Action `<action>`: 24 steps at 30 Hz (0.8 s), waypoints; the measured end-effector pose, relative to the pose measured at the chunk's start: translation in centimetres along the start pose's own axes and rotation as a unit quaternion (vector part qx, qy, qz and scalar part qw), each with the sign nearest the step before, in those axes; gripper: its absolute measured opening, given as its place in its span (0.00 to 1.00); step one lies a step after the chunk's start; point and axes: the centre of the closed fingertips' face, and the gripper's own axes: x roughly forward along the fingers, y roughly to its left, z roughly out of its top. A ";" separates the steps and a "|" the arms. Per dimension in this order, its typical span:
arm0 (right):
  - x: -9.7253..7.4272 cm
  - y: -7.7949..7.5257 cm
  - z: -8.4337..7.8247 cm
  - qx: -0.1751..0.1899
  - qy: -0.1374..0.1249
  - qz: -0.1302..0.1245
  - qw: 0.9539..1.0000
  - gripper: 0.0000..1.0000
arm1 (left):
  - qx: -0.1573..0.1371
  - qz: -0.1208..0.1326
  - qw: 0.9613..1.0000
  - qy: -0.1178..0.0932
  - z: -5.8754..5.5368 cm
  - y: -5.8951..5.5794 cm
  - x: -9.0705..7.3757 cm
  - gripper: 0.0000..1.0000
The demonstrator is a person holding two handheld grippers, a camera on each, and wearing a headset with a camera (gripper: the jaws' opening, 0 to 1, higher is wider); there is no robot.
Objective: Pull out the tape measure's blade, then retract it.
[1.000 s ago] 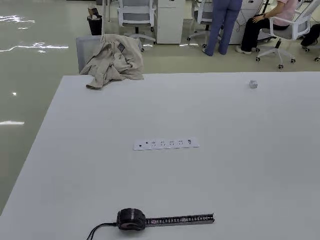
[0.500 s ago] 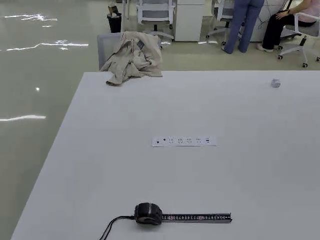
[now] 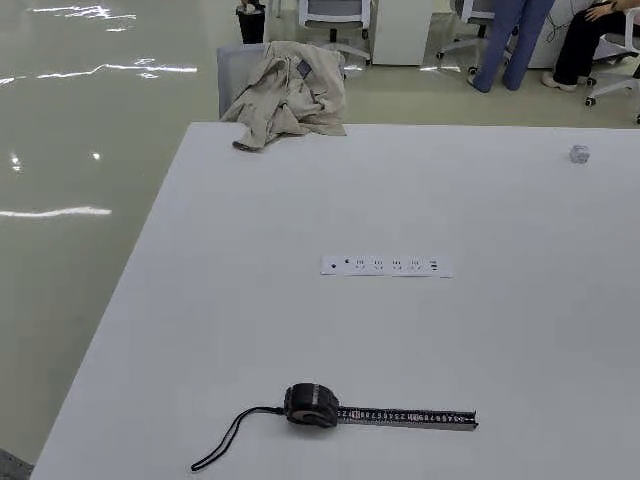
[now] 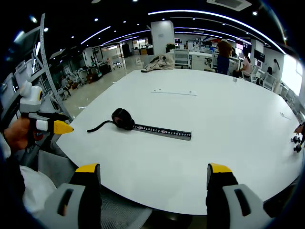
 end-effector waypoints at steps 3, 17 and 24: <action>0.1 -0.1 0.1 0.000 0.000 -0.001 1.000 0.95 | 0.006 -0.001 1.000 0.003 0.4 -0.1 0.9 0.95; 1.0 -0.9 0.2 -0.003 0.003 0.000 1.000 0.95 | 0.005 0.022 1.000 0.001 1.9 0.6 4.6 0.93; 1.4 -1.4 0.0 -0.006 0.007 0.001 1.000 0.94 | -0.012 0.039 0.999 0.010 1.6 1.2 6.8 0.93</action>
